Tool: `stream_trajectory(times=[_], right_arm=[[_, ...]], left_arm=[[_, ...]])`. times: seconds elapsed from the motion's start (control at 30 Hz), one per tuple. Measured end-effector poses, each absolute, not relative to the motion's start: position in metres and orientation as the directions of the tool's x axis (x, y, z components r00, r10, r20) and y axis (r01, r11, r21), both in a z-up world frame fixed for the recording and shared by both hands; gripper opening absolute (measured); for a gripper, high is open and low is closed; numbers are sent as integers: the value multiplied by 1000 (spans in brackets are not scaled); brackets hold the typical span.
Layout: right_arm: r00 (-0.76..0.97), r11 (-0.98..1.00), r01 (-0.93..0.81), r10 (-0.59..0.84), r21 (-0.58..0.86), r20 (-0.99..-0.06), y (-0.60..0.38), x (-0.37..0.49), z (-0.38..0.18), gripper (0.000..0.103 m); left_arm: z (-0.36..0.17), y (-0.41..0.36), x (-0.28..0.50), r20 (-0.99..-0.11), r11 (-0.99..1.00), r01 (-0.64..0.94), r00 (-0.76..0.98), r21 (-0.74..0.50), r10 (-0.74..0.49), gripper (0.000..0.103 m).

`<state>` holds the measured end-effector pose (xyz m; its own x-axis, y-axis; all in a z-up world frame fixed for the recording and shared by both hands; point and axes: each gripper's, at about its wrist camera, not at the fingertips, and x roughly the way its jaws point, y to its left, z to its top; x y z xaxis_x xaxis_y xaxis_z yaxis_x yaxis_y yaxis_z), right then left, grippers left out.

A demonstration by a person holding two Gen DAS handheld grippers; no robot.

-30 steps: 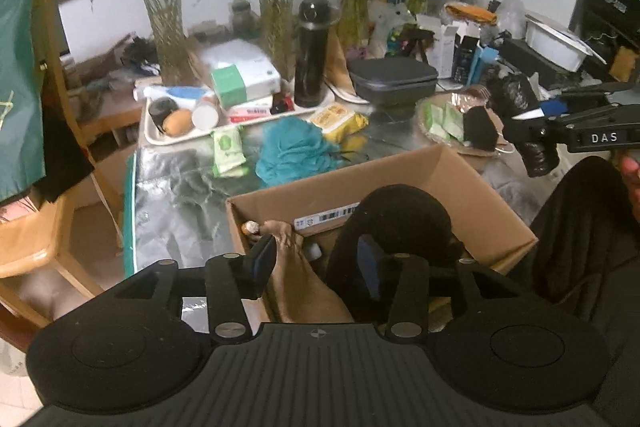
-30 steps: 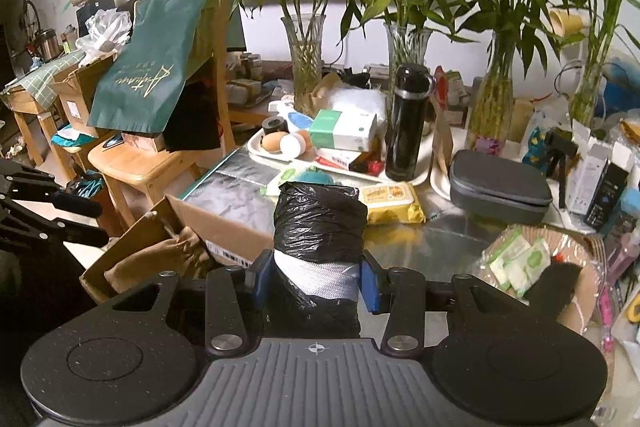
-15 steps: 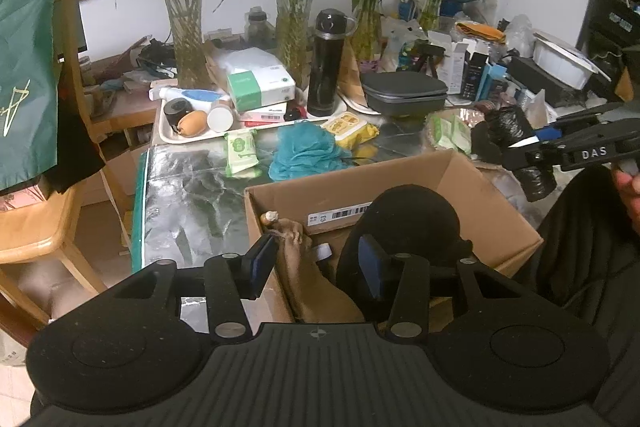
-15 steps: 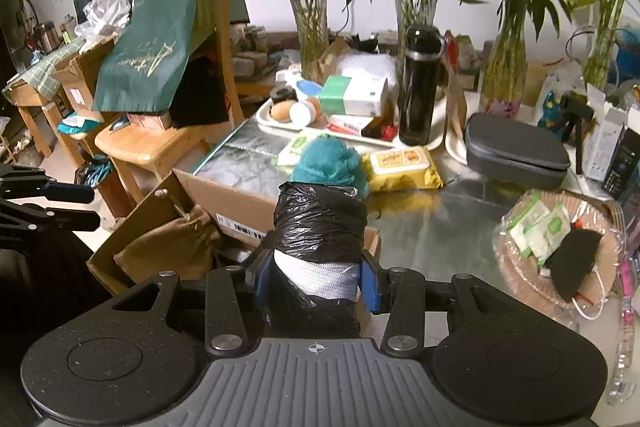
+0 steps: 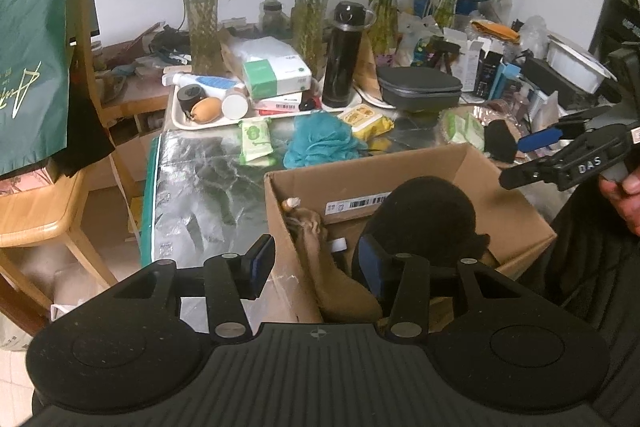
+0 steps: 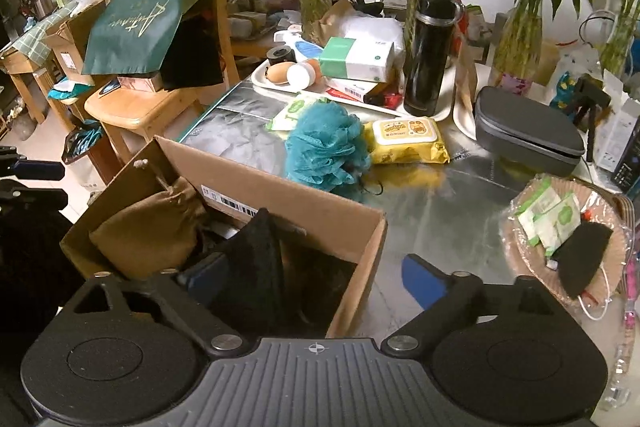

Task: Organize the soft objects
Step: 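Open the right tool over the box to drop the black bundle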

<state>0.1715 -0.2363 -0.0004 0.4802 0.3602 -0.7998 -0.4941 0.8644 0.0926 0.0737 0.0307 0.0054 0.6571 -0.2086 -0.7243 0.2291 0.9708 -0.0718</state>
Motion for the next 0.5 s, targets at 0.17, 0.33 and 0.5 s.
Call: stream_trajectory(times=[0.17, 0.33, 0.5], right_arm=[[483, 867, -489, 358, 93, -799, -237, 170, -4, 103], [495, 871, -485, 348, 79, -796, -237, 170, -6, 103], [502, 871, -486, 342, 69, -795, -235, 173, -7, 103]], left_arm=[[-3, 32, 78, -737, 964, 244, 631, -106, -241, 55], [-8, 31, 83, -739, 964, 238, 628, -116, -244, 70], [-11, 33, 91, -741, 966, 219, 624, -136, -246, 71]])
